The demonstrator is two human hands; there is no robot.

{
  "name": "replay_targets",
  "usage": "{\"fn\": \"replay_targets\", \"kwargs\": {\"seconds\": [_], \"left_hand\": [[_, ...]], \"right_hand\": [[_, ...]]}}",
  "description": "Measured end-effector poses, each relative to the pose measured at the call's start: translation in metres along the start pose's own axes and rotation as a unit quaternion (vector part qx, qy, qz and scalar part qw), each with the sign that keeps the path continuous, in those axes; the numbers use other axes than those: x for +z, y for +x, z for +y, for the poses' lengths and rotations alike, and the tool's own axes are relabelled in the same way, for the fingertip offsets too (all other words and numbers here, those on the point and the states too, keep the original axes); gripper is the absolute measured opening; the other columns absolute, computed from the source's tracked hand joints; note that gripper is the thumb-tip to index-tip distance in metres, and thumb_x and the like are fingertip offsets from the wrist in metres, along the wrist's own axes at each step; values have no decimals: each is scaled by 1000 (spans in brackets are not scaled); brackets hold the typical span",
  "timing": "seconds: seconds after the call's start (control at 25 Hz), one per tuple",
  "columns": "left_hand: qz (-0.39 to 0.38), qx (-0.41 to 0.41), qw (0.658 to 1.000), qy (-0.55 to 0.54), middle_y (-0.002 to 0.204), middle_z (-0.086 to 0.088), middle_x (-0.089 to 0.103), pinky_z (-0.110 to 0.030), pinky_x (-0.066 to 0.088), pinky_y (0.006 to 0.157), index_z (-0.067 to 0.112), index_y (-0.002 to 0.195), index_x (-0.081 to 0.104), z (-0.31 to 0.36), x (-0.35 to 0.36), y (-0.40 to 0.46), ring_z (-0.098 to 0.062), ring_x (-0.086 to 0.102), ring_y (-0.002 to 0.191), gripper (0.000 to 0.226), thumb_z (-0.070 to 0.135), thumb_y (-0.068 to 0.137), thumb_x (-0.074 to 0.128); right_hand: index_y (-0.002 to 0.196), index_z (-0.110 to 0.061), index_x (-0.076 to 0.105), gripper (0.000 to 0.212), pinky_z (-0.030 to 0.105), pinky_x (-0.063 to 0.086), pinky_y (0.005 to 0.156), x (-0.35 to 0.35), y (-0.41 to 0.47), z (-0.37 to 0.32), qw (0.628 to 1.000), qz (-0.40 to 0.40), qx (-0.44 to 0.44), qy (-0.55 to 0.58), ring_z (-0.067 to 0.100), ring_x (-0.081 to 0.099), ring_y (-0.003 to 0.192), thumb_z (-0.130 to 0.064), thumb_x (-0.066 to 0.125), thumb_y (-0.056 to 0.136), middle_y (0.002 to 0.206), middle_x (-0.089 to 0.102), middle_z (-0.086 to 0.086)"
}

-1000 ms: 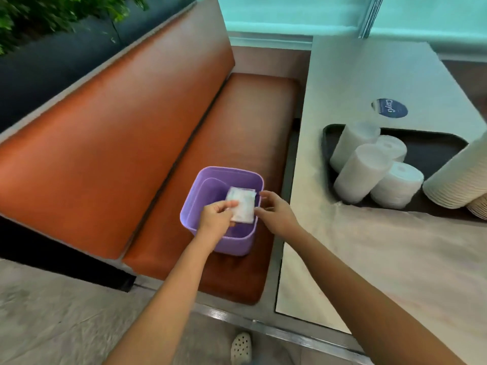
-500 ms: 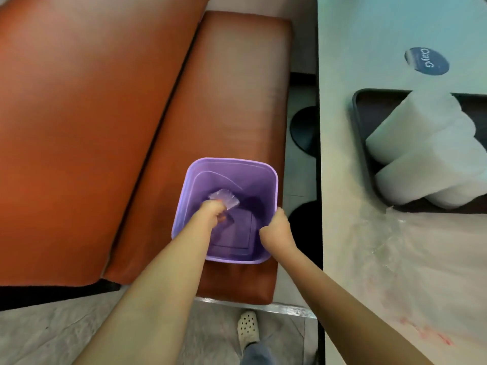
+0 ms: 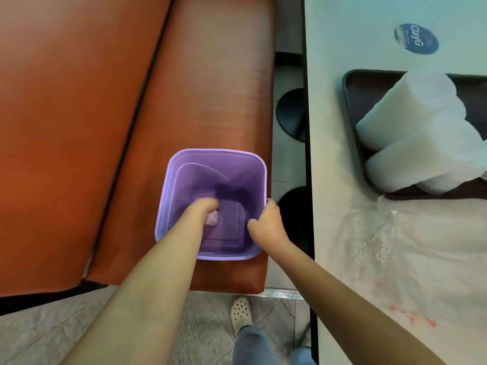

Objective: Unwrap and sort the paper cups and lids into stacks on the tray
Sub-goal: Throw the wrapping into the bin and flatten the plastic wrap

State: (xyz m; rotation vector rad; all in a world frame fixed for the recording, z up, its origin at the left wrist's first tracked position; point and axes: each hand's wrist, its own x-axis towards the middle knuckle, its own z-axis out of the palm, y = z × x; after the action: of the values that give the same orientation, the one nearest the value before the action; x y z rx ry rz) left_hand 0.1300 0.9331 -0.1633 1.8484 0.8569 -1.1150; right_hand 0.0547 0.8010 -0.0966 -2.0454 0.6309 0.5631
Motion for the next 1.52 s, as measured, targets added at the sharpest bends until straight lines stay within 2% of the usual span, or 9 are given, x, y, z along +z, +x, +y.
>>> {"fn": "replay_targets", "kwargs": {"seconds": [0.12, 0.24, 0.36, 0.48, 0.8, 1.0, 1.16, 1.36, 1.52], "left_hand": [[85, 87, 993, 2, 99, -14, 56, -37, 47, 91, 5, 107, 58, 27, -9, -70, -29, 54, 98, 20, 18, 94, 51], [139, 257, 956, -22, 117, -6, 63, -36, 49, 90, 18, 121, 59, 47, -2, -125, -26, 59, 107, 31, 16, 89, 56], [124, 383, 911, -86, 106, -2, 64, -27, 49, 71, 16, 116, 61, 66, 29, -186, -16, 59, 88, 27, 15, 89, 58], [83, 456, 885, -39, 98, 4, 62, -24, 47, 72, 18, 115, 61, 82, 79, -240, -10, 56, 85, 26, 16, 89, 59], [82, 534, 838, 76, 97, 6, 61, -21, 44, 79, 21, 105, 65, 68, 235, -308, -11, 56, 86, 22, 11, 88, 58], [122, 549, 766, 311, 132, 2, 50, -29, 42, 97, 26, 120, 61, 44, 330, -296, -17, 53, 114, 31, 25, 89, 59], [167, 510, 730, 423, 152, -1, 27, -36, 26, 109, 29, 141, 38, 33, 374, -281, -20, 31, 137, 51, 37, 93, 51], [176, 475, 718, 477, 159, 6, 4, -56, 2, 113, 35, 150, 8, 26, 399, -282, -20, 1, 146, 84, 66, 83, 49], [186, 461, 721, 483, 157, 4, 18, -59, 6, 112, 31, 148, 24, 32, 405, -282, -18, 16, 144, 58, 48, 96, 42]], "right_hand": [[148, -13, 19, 71, 27, 41, 100, -19, -21, -17, 997, 15, -72, -16, 26, 41, 130, -8, 58, 88, 148, 27, 7], [140, -10, 37, 56, 15, 33, 90, -57, -39, -34, 981, 61, -182, 1, 20, 47, 122, -7, 56, 88, 136, 43, 6], [133, -11, 46, 47, 19, 39, 86, -111, -52, -33, 967, 128, -219, 37, 15, 52, 102, -8, 58, 88, 123, 55, 5], [130, -12, 48, 42, 22, 39, 82, -162, -64, -10, 963, 159, -211, 60, 14, 51, 95, -10, 57, 88, 115, 57, 4], [116, -6, 61, 33, 21, 37, 86, -295, -83, 118, 925, 261, -273, -32, 25, 53, 110, -5, 58, 83, 121, 56, 12], [142, -21, 36, 52, 47, 28, 107, -352, -82, 211, 936, 221, -54, -269, 33, 28, 135, -29, 51, 92, 150, 28, 10], [140, -22, 37, 46, 43, 33, 100, -374, -80, 247, 943, 196, -53, -265, 32, 39, 126, -24, 46, 94, 138, 44, 8], [94, -19, 61, 14, 37, 40, 90, -384, -88, 247, 964, 184, -120, -147, 25, 57, 97, -22, 47, 93, 100, 65, 2], [86, -20, 61, 9, 42, 48, 90, -391, -84, 239, 967, 177, -183, -25, 23, 59, 95, -19, 53, 89, 93, 64, 0]]}}
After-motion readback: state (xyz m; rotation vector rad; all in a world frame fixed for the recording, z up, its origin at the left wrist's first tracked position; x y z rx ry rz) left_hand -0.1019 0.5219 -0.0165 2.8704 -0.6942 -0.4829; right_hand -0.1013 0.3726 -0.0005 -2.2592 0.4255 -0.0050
